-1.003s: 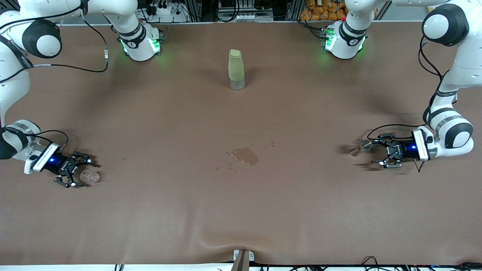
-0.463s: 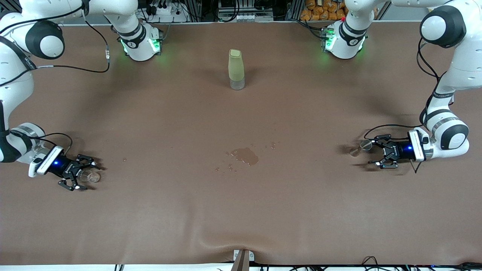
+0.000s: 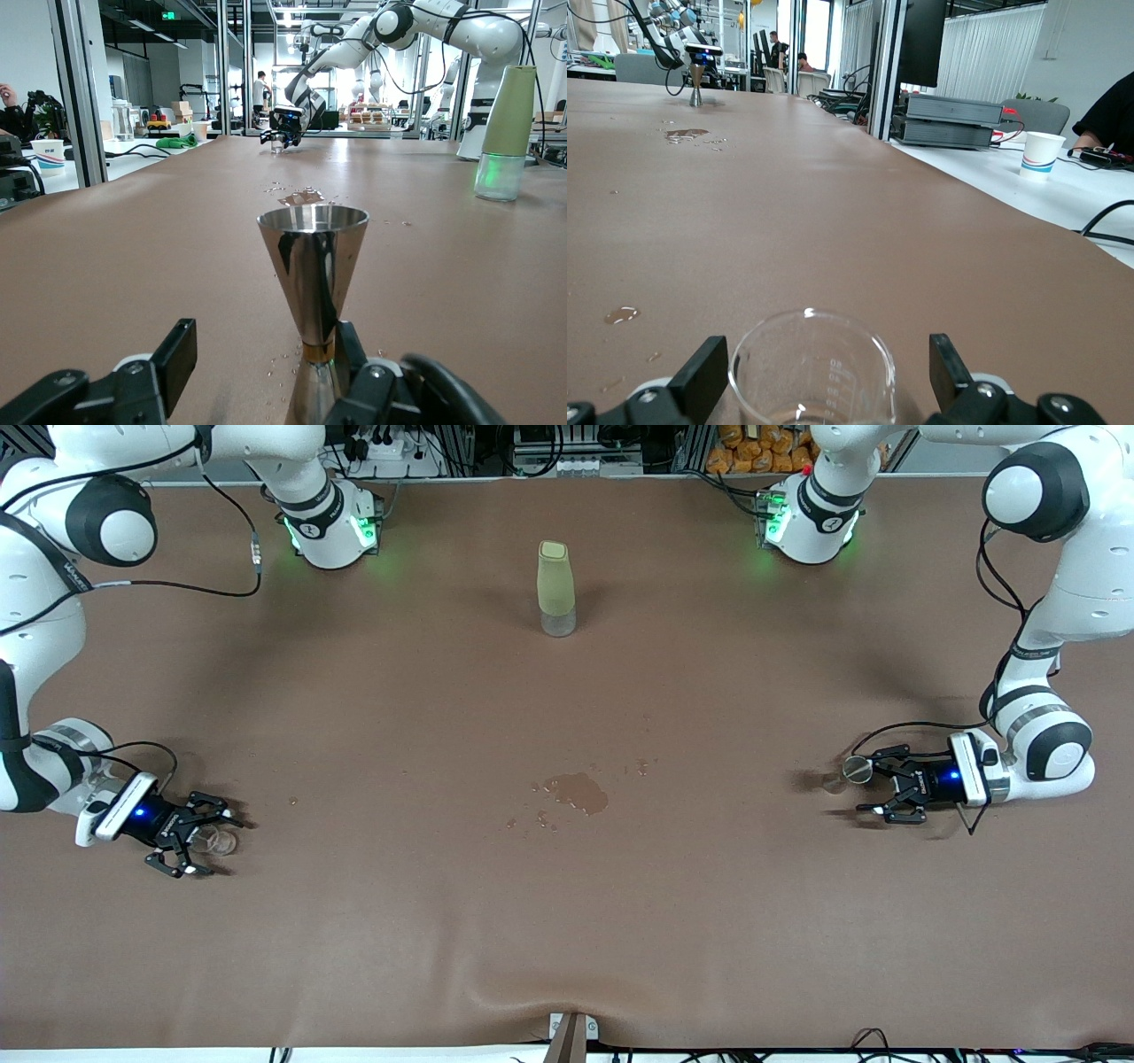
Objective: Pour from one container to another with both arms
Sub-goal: 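Close the right gripper on the beaker while the left gripper grips the jigger, then lift the beaker with the right gripper while the left gripper lifts the jigger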
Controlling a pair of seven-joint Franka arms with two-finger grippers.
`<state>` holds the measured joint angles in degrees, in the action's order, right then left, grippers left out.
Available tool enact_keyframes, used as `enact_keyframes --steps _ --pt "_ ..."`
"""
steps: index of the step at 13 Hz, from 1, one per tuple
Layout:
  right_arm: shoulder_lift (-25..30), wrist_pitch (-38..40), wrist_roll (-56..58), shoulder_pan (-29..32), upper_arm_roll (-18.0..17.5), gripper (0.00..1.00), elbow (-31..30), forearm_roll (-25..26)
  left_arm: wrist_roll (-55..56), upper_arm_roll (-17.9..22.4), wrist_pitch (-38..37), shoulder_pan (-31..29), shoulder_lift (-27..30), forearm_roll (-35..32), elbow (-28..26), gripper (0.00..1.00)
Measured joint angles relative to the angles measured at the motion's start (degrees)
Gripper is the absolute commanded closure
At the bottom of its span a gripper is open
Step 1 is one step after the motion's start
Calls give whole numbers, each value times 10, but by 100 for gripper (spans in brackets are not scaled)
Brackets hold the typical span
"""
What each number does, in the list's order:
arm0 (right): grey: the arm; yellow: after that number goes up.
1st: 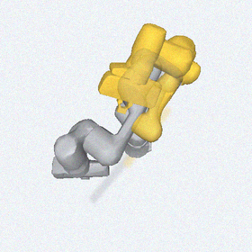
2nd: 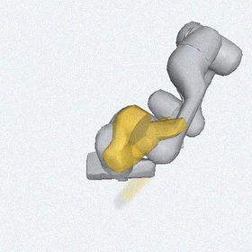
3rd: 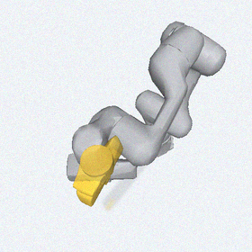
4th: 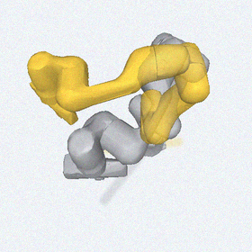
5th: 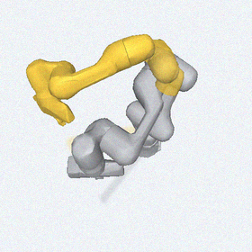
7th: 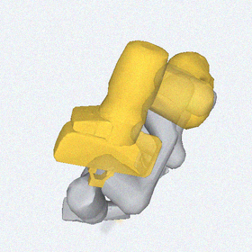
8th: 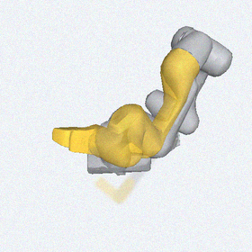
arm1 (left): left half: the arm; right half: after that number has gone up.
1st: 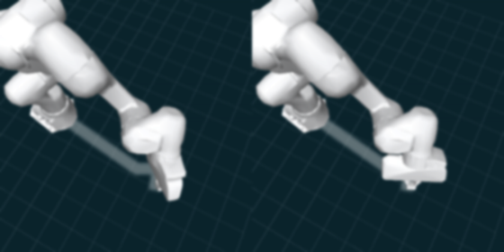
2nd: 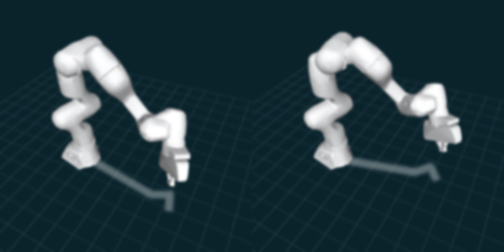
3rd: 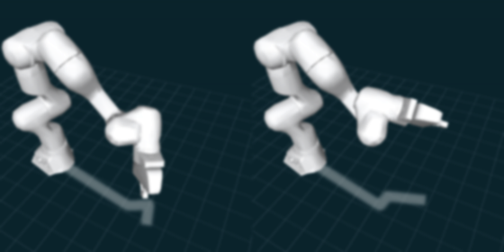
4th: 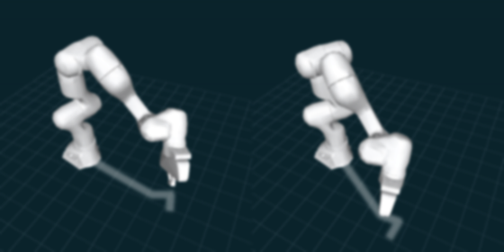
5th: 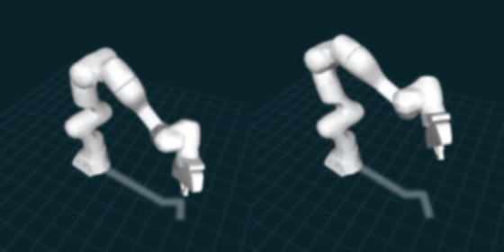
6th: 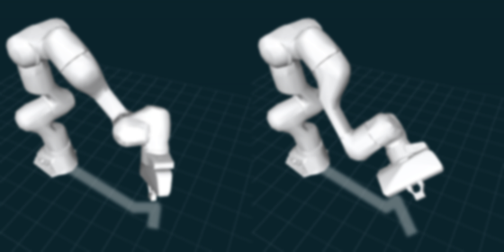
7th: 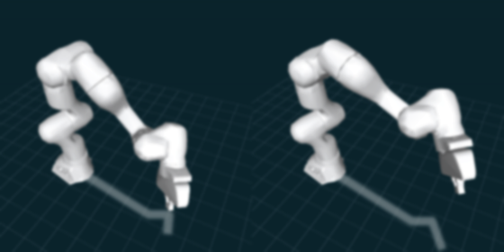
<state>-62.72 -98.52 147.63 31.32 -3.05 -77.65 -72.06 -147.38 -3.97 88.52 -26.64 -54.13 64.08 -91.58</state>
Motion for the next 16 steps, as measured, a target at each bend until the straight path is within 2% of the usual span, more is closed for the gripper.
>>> enact_keyframes --steps 5,6,7,8,9,13,16 --pt "-8 -6 0 -1 0 0 0 0 -7 1 1 1 -1 -19 -2 31" --pt "-8 -6 0 -1 0 30 0 0 -10 1 1 1 -1 -27 -5 32" --pt "-8 -6 0 -1 0 76 0 0 -12 1 1 3 -1 -37 -9 32" --pt "-8 -6 0 -1 0 100 0 -1 -13 1 1 4 -1 -43 -10 33" --pt "-8 -6 0 -2 0 100 0 -1 -14 1 1 5 -1 -46 -11 36" --pt "-9 -7 0 -7 0 100 0 -1 -14 1 1 7 -1 -47 -11 40" --pt "-9 -8 0 -7 0 100 0 -1 -14 1 1 7 -1 -47 -10 46"
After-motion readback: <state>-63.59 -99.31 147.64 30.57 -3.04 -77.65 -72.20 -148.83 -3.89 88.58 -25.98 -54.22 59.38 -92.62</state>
